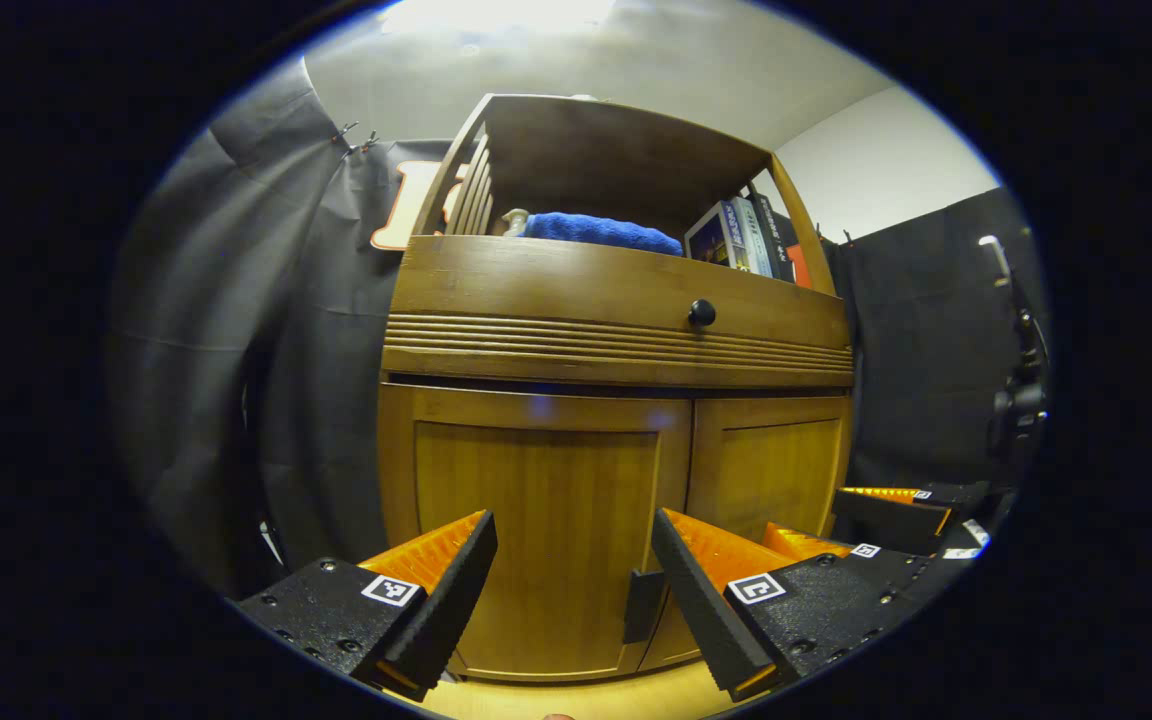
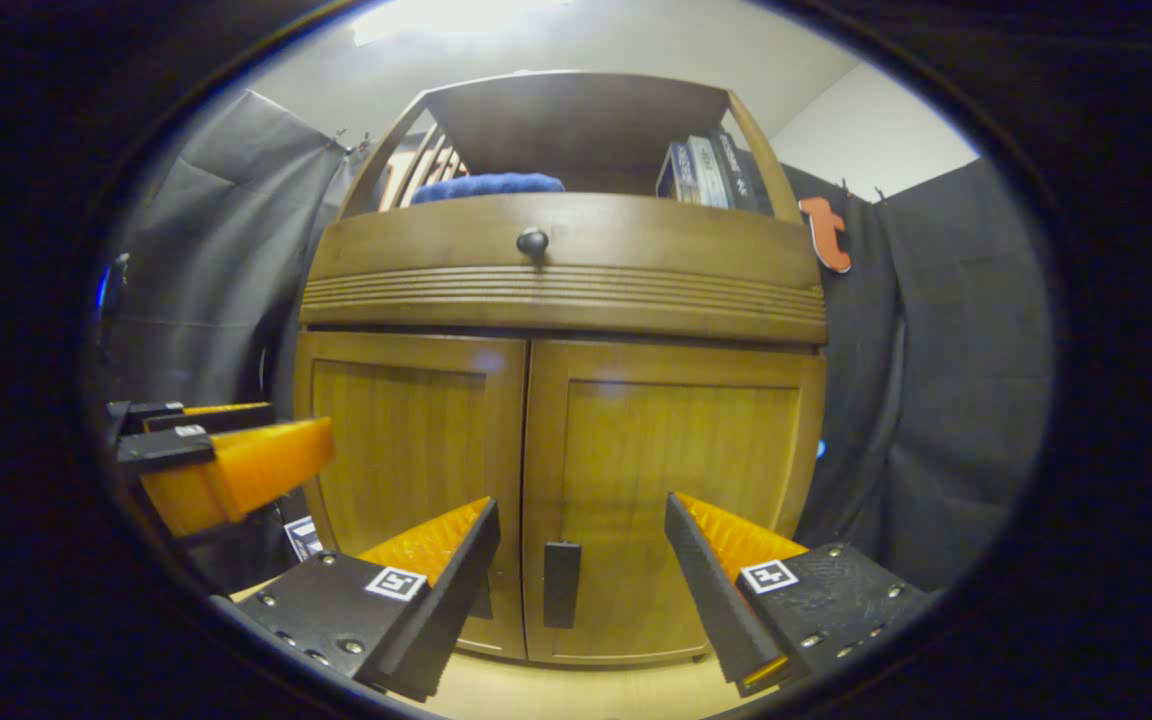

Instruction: Open the right door of the double-door shoe cabinet with the right hand, and open the left door with the left hand.

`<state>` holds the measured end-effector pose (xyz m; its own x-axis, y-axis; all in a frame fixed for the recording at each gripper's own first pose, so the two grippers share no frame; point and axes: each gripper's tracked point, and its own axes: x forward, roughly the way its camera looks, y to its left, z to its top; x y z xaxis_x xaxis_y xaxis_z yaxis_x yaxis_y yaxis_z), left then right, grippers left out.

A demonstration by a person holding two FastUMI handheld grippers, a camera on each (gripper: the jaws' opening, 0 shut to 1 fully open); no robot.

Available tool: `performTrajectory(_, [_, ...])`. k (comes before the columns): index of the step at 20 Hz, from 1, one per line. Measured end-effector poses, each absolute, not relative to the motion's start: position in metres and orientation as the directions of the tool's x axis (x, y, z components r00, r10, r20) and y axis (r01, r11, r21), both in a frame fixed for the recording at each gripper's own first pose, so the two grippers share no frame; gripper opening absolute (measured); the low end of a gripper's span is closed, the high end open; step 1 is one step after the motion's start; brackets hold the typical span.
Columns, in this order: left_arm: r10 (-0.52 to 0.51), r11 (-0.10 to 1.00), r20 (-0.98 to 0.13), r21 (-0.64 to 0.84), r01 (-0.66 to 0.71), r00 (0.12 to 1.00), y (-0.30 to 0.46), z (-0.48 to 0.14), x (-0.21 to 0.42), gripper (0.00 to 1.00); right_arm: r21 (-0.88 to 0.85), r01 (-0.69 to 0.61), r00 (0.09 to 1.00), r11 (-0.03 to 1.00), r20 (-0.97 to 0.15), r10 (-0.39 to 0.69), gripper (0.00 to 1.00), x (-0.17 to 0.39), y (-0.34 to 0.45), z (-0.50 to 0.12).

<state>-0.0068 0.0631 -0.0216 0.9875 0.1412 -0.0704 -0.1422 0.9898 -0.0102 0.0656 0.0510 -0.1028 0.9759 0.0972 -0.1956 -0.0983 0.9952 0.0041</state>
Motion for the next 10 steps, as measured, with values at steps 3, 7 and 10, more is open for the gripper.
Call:
performTrajectory(3, [0.202, 0.979, -0.075, -0.004, -0.203, 0.976, 0.088, -0.02, -0.022, 0.96, 0.019, -0.108, 0.961, 0.994, -0.256, 0.109, 0.99, 0.083, 0.059, -0.134])
performTrajectory(7, [0.307, 0.952, -0.078, 0.034, -0.306, 0.948, 0.127, -0.021, -0.038, 0.94, 0.041, -0.102, 0.937, 0.994, -0.333, 0.109, 0.76, 0.108, 0.059, -0.167])
performTrajectory(10, [0.36, 0.933, -0.085, 0.052, -0.357, 0.929, 0.144, -0.024, -0.046, 0.94, 0.049, -0.09, 0.924, 0.995, -0.37, 0.102, 0.57, 0.116, 0.06, -0.184])
